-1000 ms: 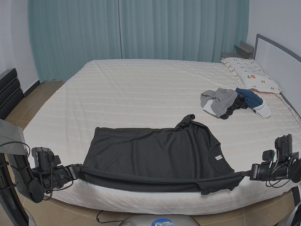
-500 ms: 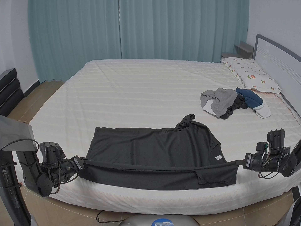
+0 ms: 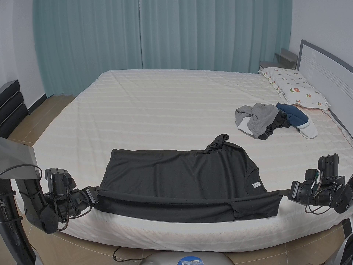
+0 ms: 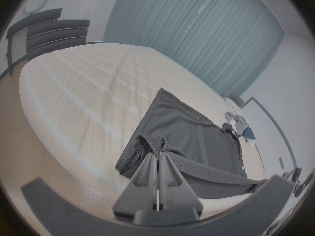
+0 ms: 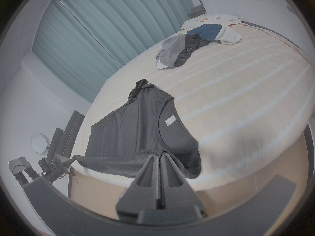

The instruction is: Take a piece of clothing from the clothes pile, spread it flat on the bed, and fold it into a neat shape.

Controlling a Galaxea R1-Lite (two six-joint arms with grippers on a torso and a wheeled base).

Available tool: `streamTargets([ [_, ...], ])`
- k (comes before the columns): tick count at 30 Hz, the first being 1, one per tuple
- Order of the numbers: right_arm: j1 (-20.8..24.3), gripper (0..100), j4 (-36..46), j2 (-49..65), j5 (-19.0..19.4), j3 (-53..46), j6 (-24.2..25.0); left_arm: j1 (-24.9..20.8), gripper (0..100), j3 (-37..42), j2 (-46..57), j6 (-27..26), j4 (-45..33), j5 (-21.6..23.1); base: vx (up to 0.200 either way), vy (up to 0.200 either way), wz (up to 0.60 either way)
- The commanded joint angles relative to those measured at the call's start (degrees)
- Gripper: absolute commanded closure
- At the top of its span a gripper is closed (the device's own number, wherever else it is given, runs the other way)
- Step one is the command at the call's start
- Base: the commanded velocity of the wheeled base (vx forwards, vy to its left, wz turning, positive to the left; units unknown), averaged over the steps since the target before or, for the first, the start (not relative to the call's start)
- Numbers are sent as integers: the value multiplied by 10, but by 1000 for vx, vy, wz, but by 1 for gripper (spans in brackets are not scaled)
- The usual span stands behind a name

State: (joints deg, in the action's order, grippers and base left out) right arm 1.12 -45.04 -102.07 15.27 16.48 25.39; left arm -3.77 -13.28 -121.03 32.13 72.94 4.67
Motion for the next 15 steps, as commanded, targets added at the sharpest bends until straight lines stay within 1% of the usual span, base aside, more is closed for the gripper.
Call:
streamTargets([
  [1,5,100,4,55,0,-39,-2,-7,100,23,26,-26,-15,0,0,0,0],
  [6,7,100,4,76,2,-84,-23,-8,100,21,47,-33,-59,0,0,0,0],
  [7,7,100,0,78,3,-95,-36,-7,100,19,58,-45,-80,0,0,0,0],
  [11,7,100,5,87,4,-96,-39,-7,100,11,80,-53,-126,-1,0,0,0],
  [15,7,100,3,74,4,-87,-39,-7,100,-11,76,-50,-133,-1,0,0,0],
])
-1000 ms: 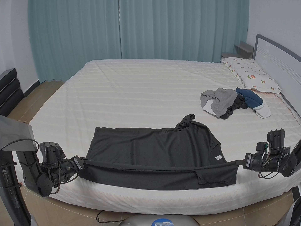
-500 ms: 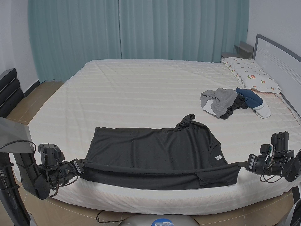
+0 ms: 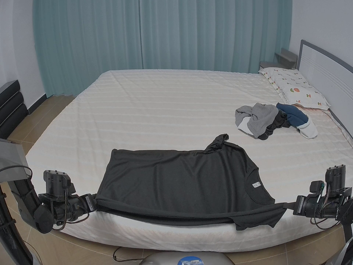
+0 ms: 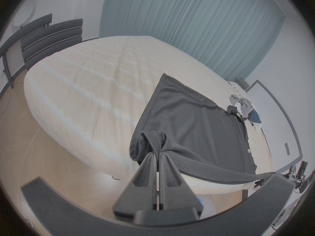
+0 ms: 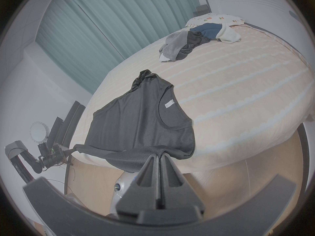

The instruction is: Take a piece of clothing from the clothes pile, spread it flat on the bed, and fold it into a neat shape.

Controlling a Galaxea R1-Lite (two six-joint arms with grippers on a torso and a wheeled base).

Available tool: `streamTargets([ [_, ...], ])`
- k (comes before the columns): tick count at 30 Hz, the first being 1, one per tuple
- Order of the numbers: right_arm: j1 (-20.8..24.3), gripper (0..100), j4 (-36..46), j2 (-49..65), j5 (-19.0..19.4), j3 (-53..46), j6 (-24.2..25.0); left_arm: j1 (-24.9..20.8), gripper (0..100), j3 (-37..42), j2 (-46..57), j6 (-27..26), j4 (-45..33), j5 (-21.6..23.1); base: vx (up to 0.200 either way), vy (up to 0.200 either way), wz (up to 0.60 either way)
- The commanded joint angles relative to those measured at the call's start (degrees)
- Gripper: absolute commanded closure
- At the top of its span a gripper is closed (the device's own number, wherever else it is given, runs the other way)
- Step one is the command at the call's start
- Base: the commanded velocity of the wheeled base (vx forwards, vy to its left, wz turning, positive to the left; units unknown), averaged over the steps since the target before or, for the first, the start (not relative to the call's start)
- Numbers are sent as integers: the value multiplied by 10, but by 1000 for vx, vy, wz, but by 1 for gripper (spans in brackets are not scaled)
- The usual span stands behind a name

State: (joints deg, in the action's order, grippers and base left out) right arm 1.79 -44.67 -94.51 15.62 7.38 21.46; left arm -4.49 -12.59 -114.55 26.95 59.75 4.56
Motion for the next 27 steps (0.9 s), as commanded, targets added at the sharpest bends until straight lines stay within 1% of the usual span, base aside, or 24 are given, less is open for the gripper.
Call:
streamTargets([
  [1,1,100,-3,-11,0,11,-1,3,100,-25,9,4,0,-2,0,0,0],
  [6,1,100,-6,-59,0,41,-1,7,100,-42,-7,6,0,-26,0,0,0],
  [11,9,100,-9,-98,-1,70,3,7,100,-37,-1,6,-1,-30,0,0,0],
  [23,15,100,-13,-93,-4,77,5,6,100,-42,-7,7,-2,-28,0,0,0],
  [27,6,100,-13,-92,-5,97,7,6,100,-51,-18,10,1,-26,0,0,0],
])
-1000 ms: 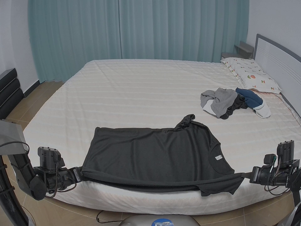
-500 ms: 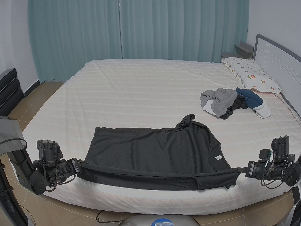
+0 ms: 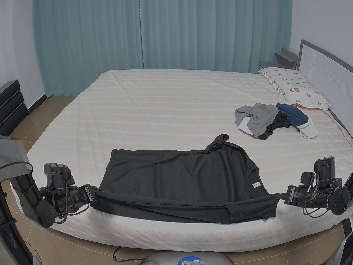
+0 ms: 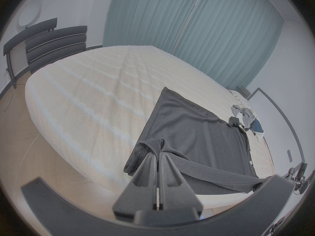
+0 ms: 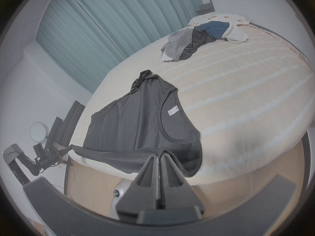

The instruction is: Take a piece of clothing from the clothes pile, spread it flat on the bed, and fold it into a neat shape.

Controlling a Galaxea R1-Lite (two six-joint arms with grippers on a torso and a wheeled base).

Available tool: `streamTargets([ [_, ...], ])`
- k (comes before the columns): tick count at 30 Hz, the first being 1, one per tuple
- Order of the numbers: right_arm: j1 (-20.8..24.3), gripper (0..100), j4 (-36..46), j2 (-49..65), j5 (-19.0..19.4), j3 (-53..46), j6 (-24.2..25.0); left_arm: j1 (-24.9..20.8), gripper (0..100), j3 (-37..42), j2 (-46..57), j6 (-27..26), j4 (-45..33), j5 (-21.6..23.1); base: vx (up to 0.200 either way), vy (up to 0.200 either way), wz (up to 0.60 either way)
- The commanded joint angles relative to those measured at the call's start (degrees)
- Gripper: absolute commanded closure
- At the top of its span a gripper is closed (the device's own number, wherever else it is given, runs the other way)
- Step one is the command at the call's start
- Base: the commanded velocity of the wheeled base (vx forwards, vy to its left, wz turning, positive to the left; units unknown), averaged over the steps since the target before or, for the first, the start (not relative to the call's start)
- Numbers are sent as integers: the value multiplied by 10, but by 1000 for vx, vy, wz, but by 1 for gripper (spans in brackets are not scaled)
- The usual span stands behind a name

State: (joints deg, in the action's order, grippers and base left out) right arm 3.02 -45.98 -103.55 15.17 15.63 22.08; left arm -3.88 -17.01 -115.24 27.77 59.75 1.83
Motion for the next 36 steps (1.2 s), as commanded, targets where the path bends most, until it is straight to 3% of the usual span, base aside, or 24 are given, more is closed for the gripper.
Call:
streamTargets([
  [1,-10,100,0,-1,0,17,1,0,100,-7,-12,2,1,2,0,0,0],
  [17,-17,100,0,-4,0,11,1,-1,100,-22,-25,7,2,3,0,0,0],
  [26,-16,100,-11,-60,0,47,2,-1,100,-74,-74,26,2,1,0,0,0],
  [36,4,100,-167,-193,-8,67,41,-3,100,-136,-132,48,1,-5,0,0,0],
])
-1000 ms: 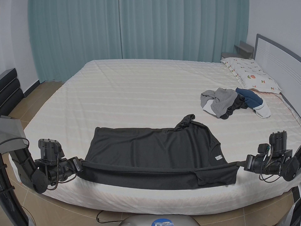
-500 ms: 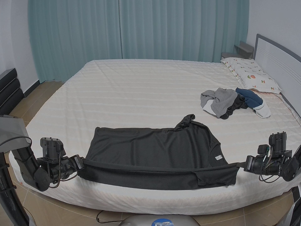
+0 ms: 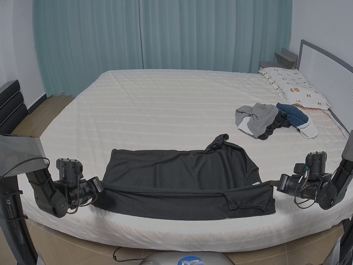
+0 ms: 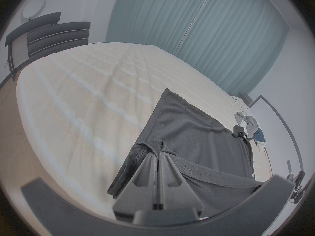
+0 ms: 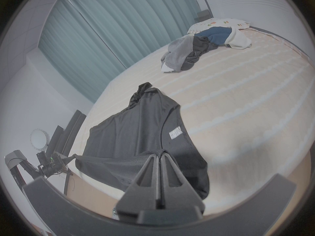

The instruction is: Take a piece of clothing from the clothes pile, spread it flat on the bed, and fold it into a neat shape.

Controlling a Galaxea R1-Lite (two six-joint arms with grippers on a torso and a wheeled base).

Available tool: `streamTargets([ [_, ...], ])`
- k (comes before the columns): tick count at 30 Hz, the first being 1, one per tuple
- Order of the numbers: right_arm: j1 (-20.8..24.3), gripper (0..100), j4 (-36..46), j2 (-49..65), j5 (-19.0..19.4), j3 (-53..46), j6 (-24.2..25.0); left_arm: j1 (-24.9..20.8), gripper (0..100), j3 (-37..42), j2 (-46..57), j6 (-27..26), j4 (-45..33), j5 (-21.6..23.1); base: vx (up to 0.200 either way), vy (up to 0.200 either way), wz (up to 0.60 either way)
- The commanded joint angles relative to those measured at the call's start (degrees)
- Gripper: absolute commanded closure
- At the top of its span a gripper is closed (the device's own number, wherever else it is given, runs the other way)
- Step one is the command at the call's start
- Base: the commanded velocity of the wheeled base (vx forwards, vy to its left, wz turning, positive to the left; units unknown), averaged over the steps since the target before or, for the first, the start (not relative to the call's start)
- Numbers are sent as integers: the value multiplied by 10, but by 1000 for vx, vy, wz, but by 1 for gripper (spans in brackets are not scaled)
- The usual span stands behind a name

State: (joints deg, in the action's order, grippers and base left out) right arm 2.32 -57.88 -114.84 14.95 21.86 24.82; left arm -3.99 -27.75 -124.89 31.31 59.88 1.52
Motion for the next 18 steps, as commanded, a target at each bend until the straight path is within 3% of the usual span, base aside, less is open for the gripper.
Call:
streamTargets([
  [1,11,100,-59,-93,-12,6,14,-1,100,-33,-39,16,0,-1,0,0,0],
  [8,11,100,-121,-156,-28,11,15,-4,100,-55,-61,24,-3,-2,0,0,0],
  [9,12,0,-127,-162,-28,12,15,-4,0,-57,-62,28,-3,-2,0,0,0],
  [12,12,0,-154,-173,-27,13,21,-4,0,-66,-63,48,-3,-3,0,0,0],
  [18,18,0,-227,-167,-28,-4,110,-3,0,-72,-56,91,-2,-3,0,0,0],
])
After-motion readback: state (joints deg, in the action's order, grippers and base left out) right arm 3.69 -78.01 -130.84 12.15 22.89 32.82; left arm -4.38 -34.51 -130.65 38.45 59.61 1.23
